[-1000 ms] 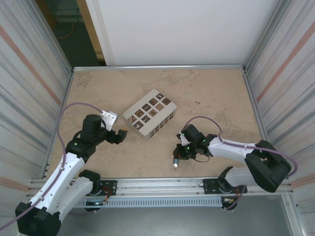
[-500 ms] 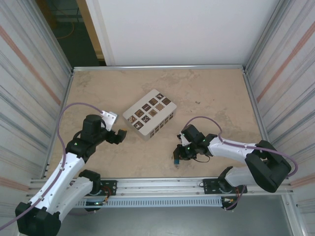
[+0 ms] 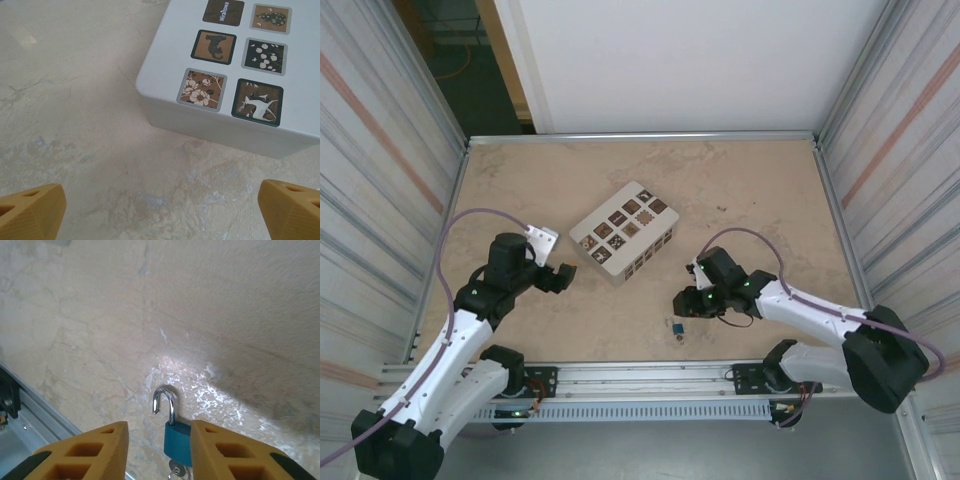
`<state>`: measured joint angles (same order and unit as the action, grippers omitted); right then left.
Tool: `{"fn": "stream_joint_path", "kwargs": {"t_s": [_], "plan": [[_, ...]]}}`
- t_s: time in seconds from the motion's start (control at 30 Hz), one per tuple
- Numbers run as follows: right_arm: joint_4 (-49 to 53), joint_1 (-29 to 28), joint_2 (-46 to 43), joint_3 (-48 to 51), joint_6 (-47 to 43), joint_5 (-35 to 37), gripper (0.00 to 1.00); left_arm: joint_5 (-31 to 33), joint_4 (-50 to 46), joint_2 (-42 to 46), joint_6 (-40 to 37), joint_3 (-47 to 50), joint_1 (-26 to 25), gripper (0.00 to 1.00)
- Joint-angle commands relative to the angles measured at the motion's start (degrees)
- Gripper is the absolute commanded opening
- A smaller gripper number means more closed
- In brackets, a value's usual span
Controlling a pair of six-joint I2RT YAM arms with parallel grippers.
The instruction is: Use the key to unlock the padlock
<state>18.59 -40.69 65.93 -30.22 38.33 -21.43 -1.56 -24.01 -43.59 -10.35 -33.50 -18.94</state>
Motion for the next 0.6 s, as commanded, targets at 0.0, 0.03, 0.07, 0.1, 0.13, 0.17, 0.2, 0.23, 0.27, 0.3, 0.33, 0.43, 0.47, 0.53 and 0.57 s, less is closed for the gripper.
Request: {"fn": "stream_joint_path", "kwargs": {"t_s": [0.0,0.03,0.07,0.1,0.13,0.17,0.2,0.23,0.27,0.3,0.33,0.43,0.47,0.53,0.57], "plan": [[3.8,1.5,-3.8,-1.8,-1.6,1.8,0.41,1.2,-0.3,0.5,-1.2,-0.9,-0.4,0.99],[4.3,2.0,-4.8,-1.9,-1.8,2.1,0.41,1.4,-0.2,0.6,-1.2,-0.9,-0.3,0.99],[4.9,2.5,-5.8,-2.0,-2.1,2.5,0.42,1.4,-0.1,0.7,-1.3,-0.9,-0.4,0.99],[5.6,3.2,-7.1,-2.1,-2.3,2.8,0.42,1.7,-0.1,0.8,-1.4,-0.9,-0.3,0.99],[6.3,3.8,-8.4,-2.3,-2.7,3.2,0.43,2.1,0.0,0.9,-1.5,-1.0,-0.4,0.99],[7.0,4.2,-9.0,-2.5,-2.9,3.5,0.44,2.5,0.0,1.1,-1.6,-1.0,-0.3,0.99],[7.6,4.8,-11.1,-2.8,-3.4,3.9,0.45,2.7,0.2,1.2,-1.6,-1.0,-0.4,0.99],[8.3,5.4,-12.4,-2.9,-3.6,4.5,0.46,2.8,0.4,1.4,-1.5,-1.0,-0.4,0.99],[8.8,6.0,-13.4,-3.1,-3.9,4.8,0.46,2.8,0.4,1.6,-1.4,-1.0,-0.4,0.99],[9.3,6.7,-14.6,-3.2,-4.2,5.1,0.48,2.7,0.5,1.7,-1.1,-1.0,-0.3,0.99],[9.7,7.5,-15.8,-3.3,-4.6,5.3,0.5,2.7,0.6,1.8,-0.7,-1.3,-0.4,0.99],[10.2,10.0,-18.6,-3.5,-5.8,6.0,0.54,2.2,0.7,1.9,0.2,-1.8,-0.3,0.99],[10.3,10.8,-19.2,-3.6,-6.2,6.0,0.55,2.2,0.7,1.8,0.5,-2.0,-0.4,0.99],[10.7,12.5,-20.1,-4.2,-7.3,6.1,0.59,2.4,0.5,1.9,0.8,-2.8,-0.3,0.99],[10.8,13.2,-20.4,-4.6,-7.7,6.3,0.61,2.6,0.3,1.9,1.0,-3.1,-0.4,0.99]]}}
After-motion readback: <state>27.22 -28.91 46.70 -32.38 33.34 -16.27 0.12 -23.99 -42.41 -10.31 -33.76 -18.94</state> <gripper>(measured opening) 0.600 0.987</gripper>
